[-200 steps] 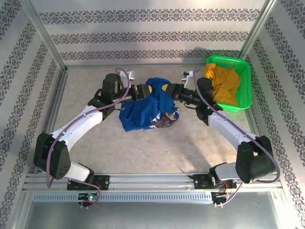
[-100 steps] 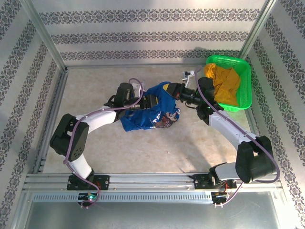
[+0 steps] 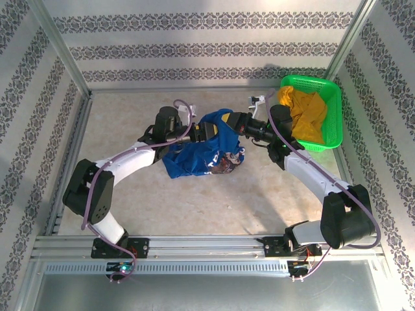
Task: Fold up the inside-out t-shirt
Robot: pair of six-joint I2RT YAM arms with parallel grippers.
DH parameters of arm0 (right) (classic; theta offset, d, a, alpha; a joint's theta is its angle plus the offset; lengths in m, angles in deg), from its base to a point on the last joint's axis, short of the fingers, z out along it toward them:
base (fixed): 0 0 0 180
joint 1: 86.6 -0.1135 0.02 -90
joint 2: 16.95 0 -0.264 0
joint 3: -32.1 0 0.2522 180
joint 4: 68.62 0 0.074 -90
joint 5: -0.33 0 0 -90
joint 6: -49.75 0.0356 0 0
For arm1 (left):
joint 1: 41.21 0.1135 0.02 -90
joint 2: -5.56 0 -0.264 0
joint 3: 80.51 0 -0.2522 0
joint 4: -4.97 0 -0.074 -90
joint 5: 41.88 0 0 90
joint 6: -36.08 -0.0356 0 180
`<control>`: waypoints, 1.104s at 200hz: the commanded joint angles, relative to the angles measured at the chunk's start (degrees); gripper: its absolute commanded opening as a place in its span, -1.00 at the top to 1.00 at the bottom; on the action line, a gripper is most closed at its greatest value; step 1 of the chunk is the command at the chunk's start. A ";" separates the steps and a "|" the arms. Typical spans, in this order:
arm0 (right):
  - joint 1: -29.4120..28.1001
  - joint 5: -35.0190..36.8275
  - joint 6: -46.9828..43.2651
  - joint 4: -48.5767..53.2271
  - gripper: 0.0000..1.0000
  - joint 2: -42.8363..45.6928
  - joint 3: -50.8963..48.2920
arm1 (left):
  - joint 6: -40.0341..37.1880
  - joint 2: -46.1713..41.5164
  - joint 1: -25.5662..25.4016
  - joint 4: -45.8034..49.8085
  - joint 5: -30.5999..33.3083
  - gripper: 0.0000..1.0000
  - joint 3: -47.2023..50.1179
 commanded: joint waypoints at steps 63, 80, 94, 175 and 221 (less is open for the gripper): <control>-0.27 0.66 0.23 -2.59 1.00 1.37 -0.77 | 1.25 4.87 -1.78 -4.97 -1.39 1.00 -3.06; 1.06 2.96 -1.34 0.98 0.97 1.79 -1.79 | 1.70 2.27 -0.94 -4.00 -1.26 1.00 -3.52; 2.18 8.41 -5.42 9.60 0.02 2.53 -1.72 | 1.82 -0.29 0.12 -1.94 -2.37 1.00 -4.36; 1.44 22.43 -21.53 30.84 -0.89 10.37 6.51 | 12.80 -7.72 4.70 -7.79 -11.27 1.00 -7.05; -6.54 24.82 -31.78 40.12 -0.68 10.23 15.97 | 15.69 -6.62 4.64 -11.31 -12.54 1.00 -7.78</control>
